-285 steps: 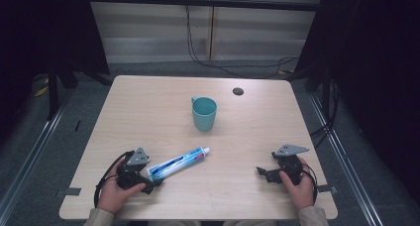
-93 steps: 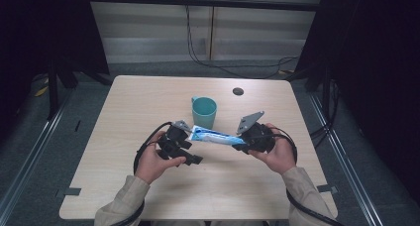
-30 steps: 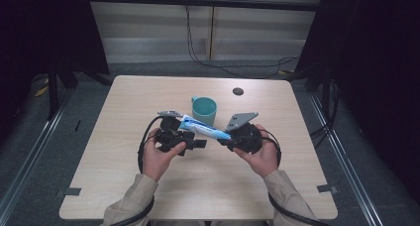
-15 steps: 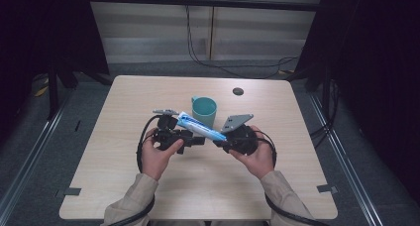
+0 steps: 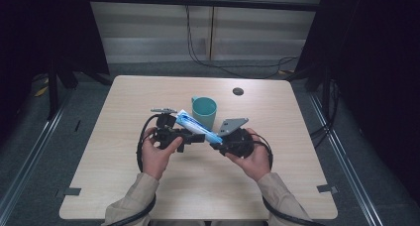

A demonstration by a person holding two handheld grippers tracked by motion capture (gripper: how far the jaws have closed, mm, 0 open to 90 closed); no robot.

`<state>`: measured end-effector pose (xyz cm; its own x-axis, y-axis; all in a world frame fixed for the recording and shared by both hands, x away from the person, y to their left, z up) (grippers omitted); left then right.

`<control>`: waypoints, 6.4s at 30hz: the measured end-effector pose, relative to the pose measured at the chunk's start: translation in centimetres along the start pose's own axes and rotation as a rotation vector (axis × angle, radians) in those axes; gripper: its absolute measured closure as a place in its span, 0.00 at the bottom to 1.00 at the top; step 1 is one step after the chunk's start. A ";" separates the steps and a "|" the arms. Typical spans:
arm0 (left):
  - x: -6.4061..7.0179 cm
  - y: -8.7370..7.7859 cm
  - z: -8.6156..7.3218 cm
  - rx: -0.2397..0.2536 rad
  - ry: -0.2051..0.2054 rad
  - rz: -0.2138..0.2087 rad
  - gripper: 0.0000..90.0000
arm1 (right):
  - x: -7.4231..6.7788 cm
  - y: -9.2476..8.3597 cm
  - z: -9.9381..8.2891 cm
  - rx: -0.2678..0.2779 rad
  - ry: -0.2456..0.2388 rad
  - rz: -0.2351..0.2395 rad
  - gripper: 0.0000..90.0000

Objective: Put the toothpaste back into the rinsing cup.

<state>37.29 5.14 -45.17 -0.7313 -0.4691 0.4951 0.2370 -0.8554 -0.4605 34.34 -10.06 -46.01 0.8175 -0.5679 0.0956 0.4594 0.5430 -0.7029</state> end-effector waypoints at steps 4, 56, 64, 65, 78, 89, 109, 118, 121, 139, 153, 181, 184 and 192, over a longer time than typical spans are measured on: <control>-0.1 0.0 0.0 0.016 -0.014 0.003 0.34 | -0.6 0.3 0.1 0.001 -0.011 0.010 0.78; 0.7 -2.6 1.4 0.085 0.120 0.105 0.82 | -0.3 0.1 -1.9 0.117 0.097 0.060 0.34; 1.0 -3.1 2.1 0.074 0.175 0.150 0.82 | 0.8 -0.1 -3.9 0.086 0.117 0.034 0.27; 1.0 -3.1 2.1 0.075 0.178 0.155 0.82 | 0.9 -0.1 -4.4 0.082 0.121 0.025 0.26; 2.5 -2.4 2.6 0.068 0.223 0.127 0.82 | 2.6 -0.3 -3.9 0.144 0.209 -0.071 0.26; 3.4 -1.8 3.0 0.085 0.232 0.102 0.81 | 1.7 1.3 -0.6 0.150 0.201 -0.104 0.40; 3.4 -2.2 3.3 0.163 0.189 0.050 0.81 | -0.1 1.9 0.3 0.181 0.190 -0.044 0.60; 3.0 -2.5 3.5 0.203 0.179 0.046 0.82 | -0.4 2.3 -0.4 0.150 0.190 -0.010 0.35; 2.7 -2.7 3.8 0.206 0.192 0.060 0.82 | -0.2 2.2 -1.6 0.113 0.182 -0.014 0.30; 1.1 -3.3 6.5 0.250 0.212 0.142 0.81 | 0.8 0.9 -11.2 -0.061 0.283 0.002 0.15; 0.3 -2.7 9.3 0.286 0.234 0.181 0.81 | 1.1 0.2 -13.1 0.005 0.282 -0.024 0.14; -0.8 -1.8 13.6 0.340 0.253 0.226 0.81 | 1.2 0.2 -13.1 0.017 0.282 -0.029 0.13; -1.2 -1.6 13.9 0.343 0.250 0.228 0.81 | 1.2 0.2 -13.1 0.017 0.281 -0.028 0.13; -1.8 -1.3 14.7 0.365 0.236 0.242 0.81 | 1.2 0.2 -13.1 0.017 0.281 -0.029 0.13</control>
<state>47.70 3.90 -34.59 -0.7427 -0.6373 0.2058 0.5954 -0.7690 -0.2326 30.83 -18.73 -55.33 0.6769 -0.7311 -0.0856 0.4886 0.5332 -0.6906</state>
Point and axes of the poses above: each handheld gripper's, and its own axes: y roughly forward along the jaws, z roughly out of its top, x roughly to its right, the point moved 6 cm from there along y, roughly forward along the jaws, and after that the axes turned 5 degrees about y, right-handed, at the moved point
